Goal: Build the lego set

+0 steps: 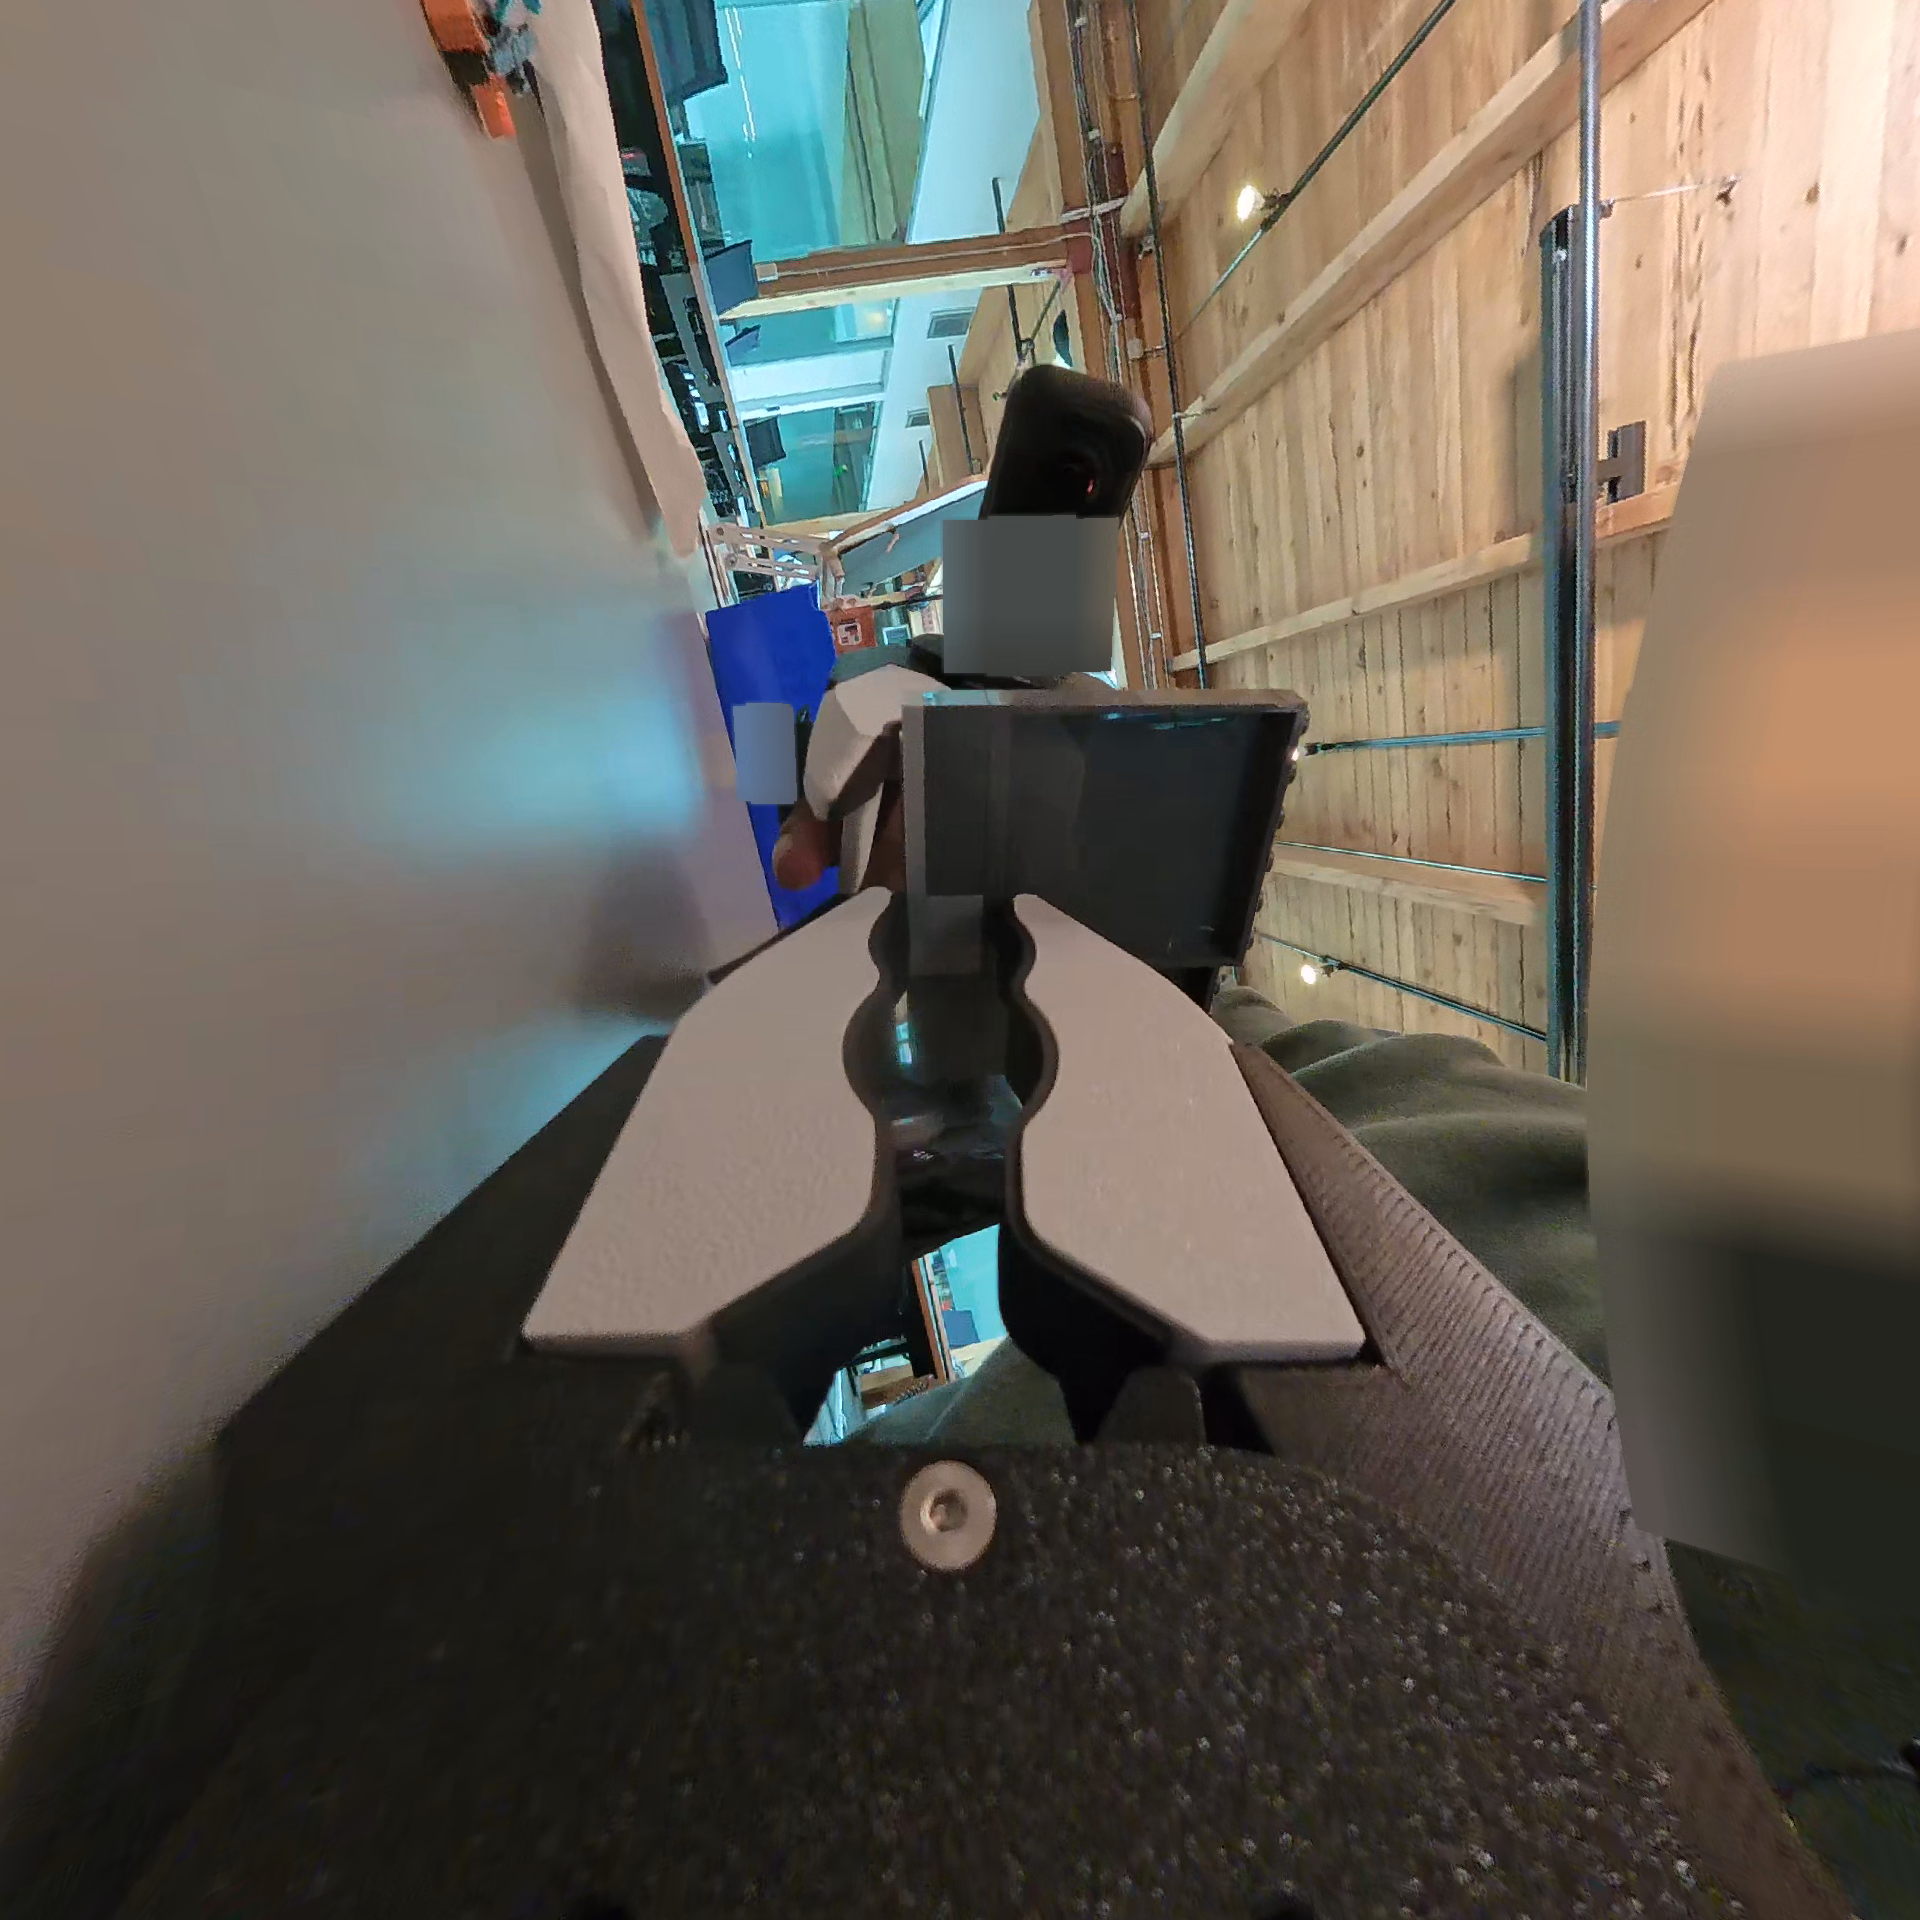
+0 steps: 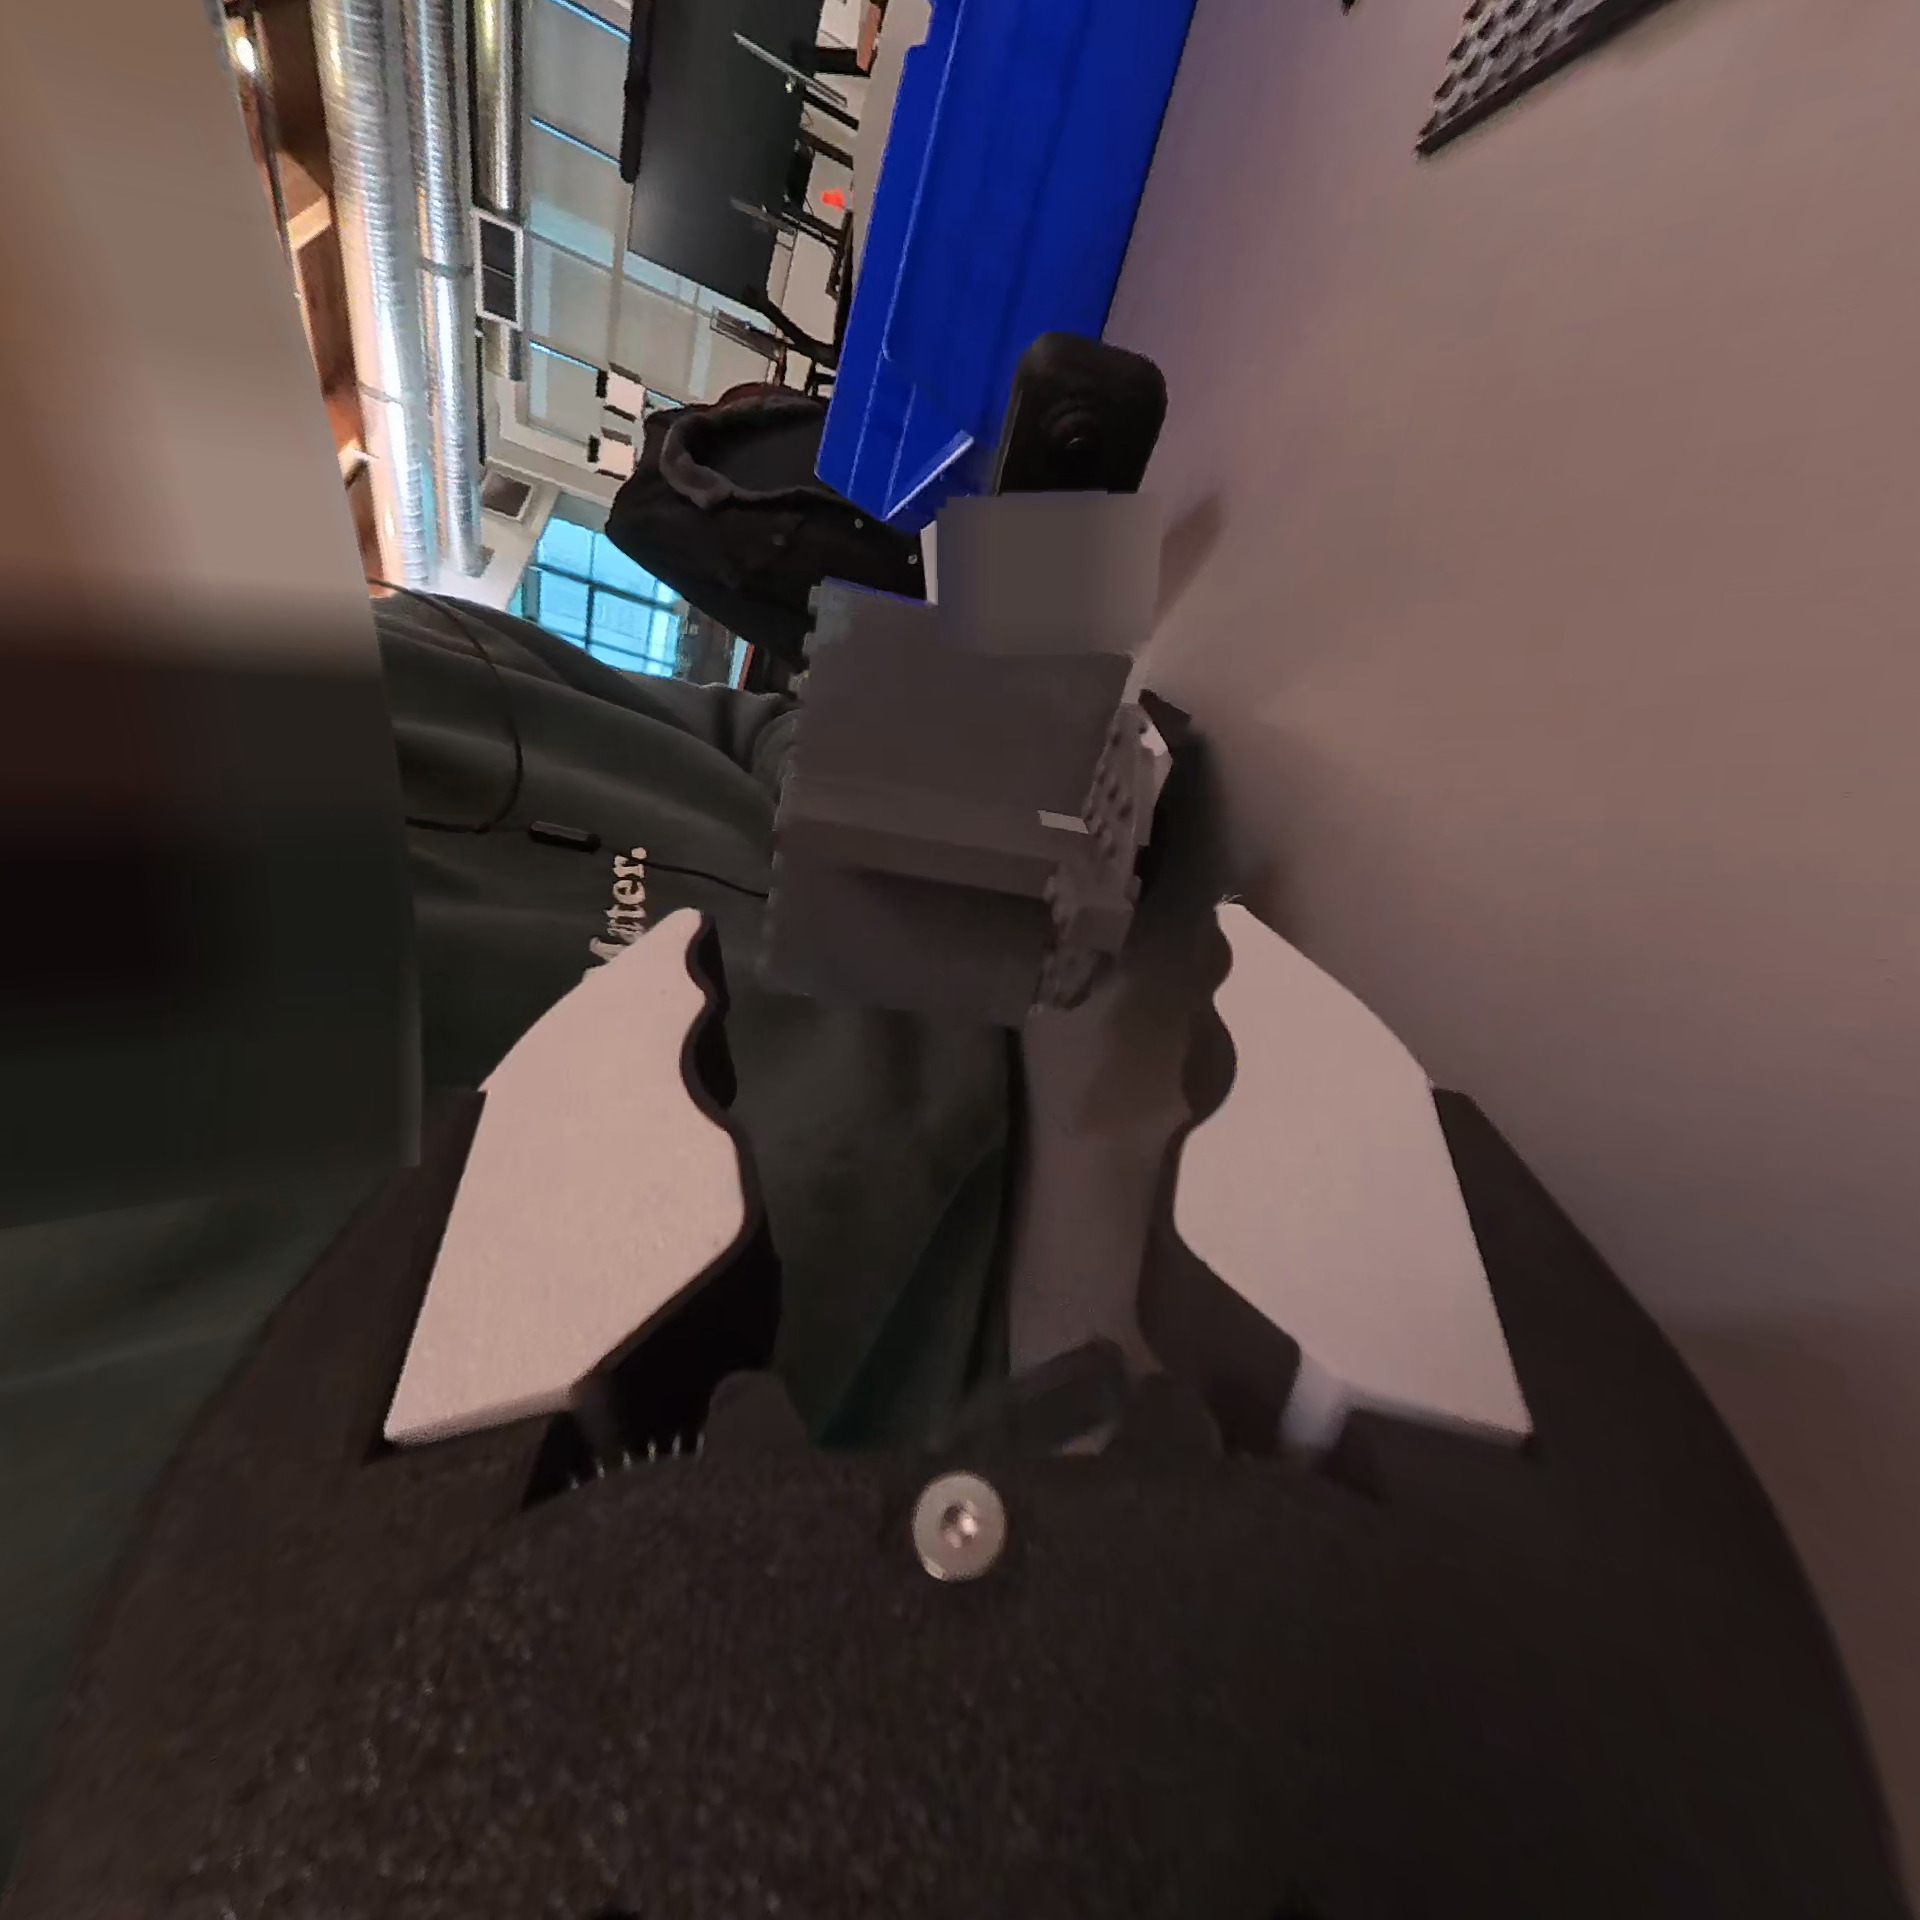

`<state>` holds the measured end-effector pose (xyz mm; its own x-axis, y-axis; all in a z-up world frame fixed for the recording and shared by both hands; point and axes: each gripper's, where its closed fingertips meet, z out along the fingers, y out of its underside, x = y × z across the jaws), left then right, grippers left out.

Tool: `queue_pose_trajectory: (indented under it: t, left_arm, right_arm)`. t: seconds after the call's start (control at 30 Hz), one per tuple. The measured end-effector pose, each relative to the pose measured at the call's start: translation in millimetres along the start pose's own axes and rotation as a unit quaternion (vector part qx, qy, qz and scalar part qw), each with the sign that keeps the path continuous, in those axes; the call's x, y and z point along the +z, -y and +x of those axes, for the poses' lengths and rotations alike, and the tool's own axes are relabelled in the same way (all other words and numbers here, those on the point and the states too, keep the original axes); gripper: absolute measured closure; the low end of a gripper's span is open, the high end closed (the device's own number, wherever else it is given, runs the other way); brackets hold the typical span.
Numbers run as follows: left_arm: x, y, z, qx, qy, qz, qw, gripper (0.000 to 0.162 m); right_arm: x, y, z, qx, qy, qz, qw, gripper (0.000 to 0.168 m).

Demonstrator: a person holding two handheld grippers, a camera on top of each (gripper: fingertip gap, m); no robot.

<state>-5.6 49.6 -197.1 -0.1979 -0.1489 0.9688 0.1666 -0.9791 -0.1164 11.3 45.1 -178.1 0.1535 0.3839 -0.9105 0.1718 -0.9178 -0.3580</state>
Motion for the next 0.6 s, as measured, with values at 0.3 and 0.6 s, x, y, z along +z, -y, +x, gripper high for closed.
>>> queue_pose_trajectory:
  t: [0.3,0.6]
  left_arm:
    - [-4.4,8.0,-2.6,0.005,0.008,0.012,1.000,0.146]
    - [-3.6,3.0,3.1,0.023,0.008,0.003,1.000,0.147]
  right_arm:
    - [-39.1,-54.0,31.5,-0.199,-0.195,-0.113,0.954,0.117]
    - [5.2,-167.7,9.0,-0.294,-0.226,-0.177,0.912,0.130]
